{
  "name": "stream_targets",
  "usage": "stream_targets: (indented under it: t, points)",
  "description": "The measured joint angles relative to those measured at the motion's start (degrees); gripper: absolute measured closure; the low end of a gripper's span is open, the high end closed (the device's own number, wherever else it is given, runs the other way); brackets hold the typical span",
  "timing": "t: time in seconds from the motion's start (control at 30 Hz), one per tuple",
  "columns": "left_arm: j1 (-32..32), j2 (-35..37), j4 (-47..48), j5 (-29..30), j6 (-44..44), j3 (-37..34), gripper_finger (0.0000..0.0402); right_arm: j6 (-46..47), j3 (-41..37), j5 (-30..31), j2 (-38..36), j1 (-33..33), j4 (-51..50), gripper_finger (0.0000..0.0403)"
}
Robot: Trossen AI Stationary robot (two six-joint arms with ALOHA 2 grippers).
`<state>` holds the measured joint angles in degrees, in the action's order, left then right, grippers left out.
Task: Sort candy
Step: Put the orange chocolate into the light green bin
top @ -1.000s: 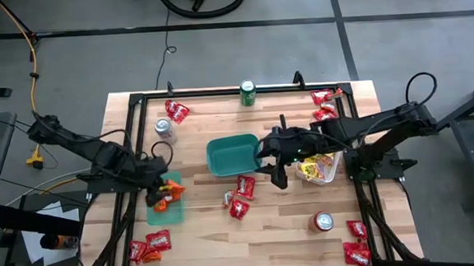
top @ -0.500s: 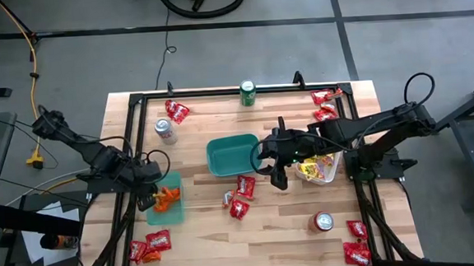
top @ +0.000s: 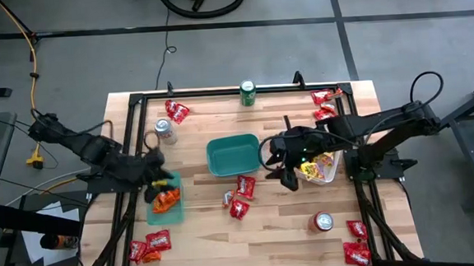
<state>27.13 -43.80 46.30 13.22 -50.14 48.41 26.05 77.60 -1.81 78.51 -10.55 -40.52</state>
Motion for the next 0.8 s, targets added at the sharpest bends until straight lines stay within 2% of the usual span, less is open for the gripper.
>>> stream_targets:
  t: [0.13, 0.3, 0.37, 0.5, 0.63, 0.8]
  points:
    - [-3.52, 1.45, -12.61, 7.54, 10.40, 0.47, 0.0188, 7.62, 0.02, 7.55, -1.21, 0.41, -0.69, 0.0183]
    - [-10.05, 1.36, -15.89, 9.37, 20.42, 0.40, 0.0188, 21.56, 0.05, 17.02, -0.67, 3.23, -5.16, 0.0183]
    - [-13.06, 1.06, -16.74, 9.15, 22.79, 0.18, 0.0188, 28.34, 0.04, 19.55, -0.39, 5.64, -10.61, 0.0183]
    - [-19.31, 0.94, -17.08, 5.19, 26.97, -1.37, 0.0188, 38.86, 0.04, 25.01, -0.21, 12.74, -20.77, 0.0183]
    - [-24.84, 0.91, -20.29, 3.28, 26.75, -4.19, 0.0188, 45.66, 0.02, 28.52, 0.19, 22.00, -29.69, 0.0183]
    - [-29.24, 0.16, -23.52, 2.49, 25.64, -5.99, 0.0188, 45.58, -2.28, 36.05, 0.29, 34.39, -29.29, 0.0183]
